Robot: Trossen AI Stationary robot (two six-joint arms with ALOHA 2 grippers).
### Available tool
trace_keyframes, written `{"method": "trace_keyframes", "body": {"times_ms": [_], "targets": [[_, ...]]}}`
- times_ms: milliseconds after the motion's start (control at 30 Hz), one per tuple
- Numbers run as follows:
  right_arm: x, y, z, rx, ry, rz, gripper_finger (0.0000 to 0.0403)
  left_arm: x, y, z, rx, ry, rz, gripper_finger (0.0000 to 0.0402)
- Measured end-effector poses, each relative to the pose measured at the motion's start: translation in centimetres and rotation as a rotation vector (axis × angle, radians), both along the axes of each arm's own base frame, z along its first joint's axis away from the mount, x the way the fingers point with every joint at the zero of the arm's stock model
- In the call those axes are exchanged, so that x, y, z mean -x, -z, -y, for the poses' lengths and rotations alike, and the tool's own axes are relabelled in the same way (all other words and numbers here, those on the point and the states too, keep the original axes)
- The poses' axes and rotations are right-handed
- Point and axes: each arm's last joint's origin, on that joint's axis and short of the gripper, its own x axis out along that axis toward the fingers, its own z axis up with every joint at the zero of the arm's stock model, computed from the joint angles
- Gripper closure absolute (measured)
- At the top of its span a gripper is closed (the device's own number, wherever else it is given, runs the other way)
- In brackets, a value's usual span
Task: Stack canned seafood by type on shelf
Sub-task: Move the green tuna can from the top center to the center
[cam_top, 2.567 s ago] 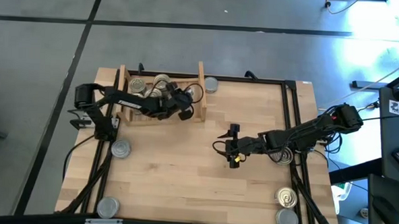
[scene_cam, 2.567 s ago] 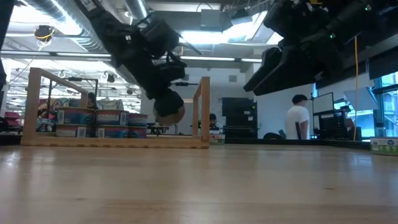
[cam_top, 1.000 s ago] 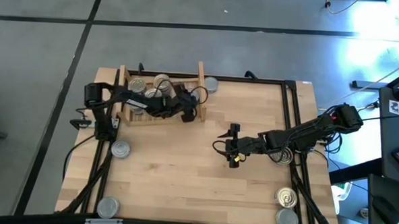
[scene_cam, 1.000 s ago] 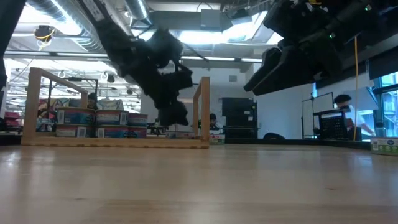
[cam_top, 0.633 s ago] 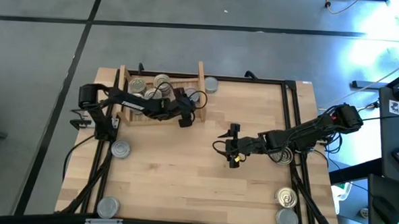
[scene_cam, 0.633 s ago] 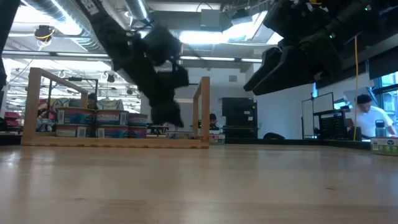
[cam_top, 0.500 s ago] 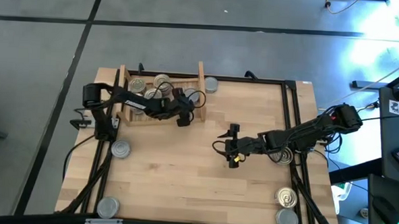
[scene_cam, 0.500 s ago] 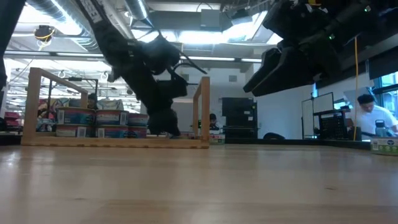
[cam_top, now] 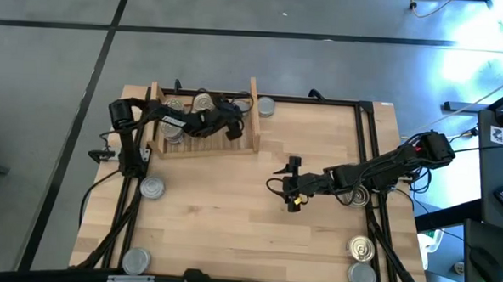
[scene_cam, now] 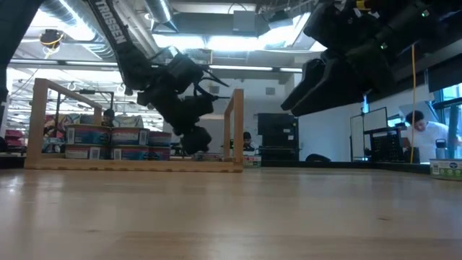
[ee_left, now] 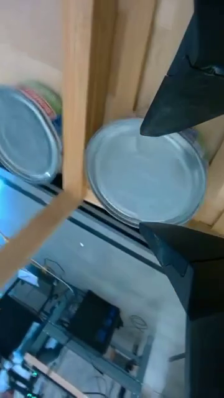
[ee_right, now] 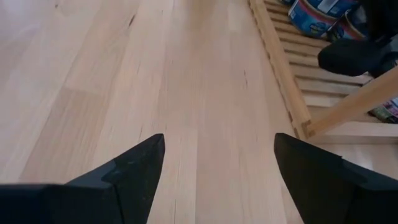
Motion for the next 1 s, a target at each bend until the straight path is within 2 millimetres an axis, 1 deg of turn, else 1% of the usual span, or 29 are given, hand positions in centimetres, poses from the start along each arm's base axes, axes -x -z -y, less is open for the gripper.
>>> {"method": "trace_keyframes", "body": {"times_ms": [67,100,200,267,367,433,500,600,667,733,800,867,1000], "targets": [[0.0,-0.1,0.0,-0.002,0.0,0.008,0.01,0.1,-0.2,0.1,0.011,-0.007,0.007,0.0164],[0.0,-0.1,0.0,-0.002,0.0,0.008,0.01,0.0,-0.7,0.5,0.017,-0.004,0.019,0.0164],[0.0,-0.1,0.0,0.004,0.008,0.01,0.01,-0.7,-3.6,2.6,0.033,0.03,0.102,0.0164],[-0.1,-0.1,0.1,0.013,0.02,0.014,0.01,-0.8,-5.7,4.9,0.066,0.06,0.157,0.0164],[-0.1,-0.1,0.1,0.028,0.042,0.019,0.01,-0.2,-8.6,9.0,0.15,0.108,0.258,0.0164],[-0.1,-0.1,0.2,0.032,0.047,0.019,0.01,0.7,-9.8,12.1,0.216,0.151,0.319,0.0164],[-0.1,-0.1,0.2,0.032,0.047,0.02,0.01,1.7,-9.6,15.0,0.293,0.192,0.361,0.0164],[-0.1,-0.2,0.3,0.053,0.08,0.028,0.01,3.2,-8.2,18.9,0.381,0.244,0.376,0.0164],[-0.2,-0.2,0.9,0.084,0.139,0.039,0.01,4.1,-7.1,21.2,0.426,0.252,0.397,0.0164],[-0.3,-0.3,1.9,0.106,0.203,0.043,0.01,4.9,-6.0,23.0,0.464,0.254,0.426,0.0164],[-0.5,-0.3,3.1,0.11,0.252,0.042,0.01,5.3,-5.4,24.3,0.492,0.26,0.466,0.0164],[-0.6,-0.3,4.7,0.103,0.297,0.036,0.01,5.7,-4.9,25.1,0.511,0.269,0.49,0.0164],[-0.8,-0.3,8.3,0.071,0.388,0.038,0.0105,6.1,-4.2,25.5,0.529,0.267,0.486,0.0164]]}}
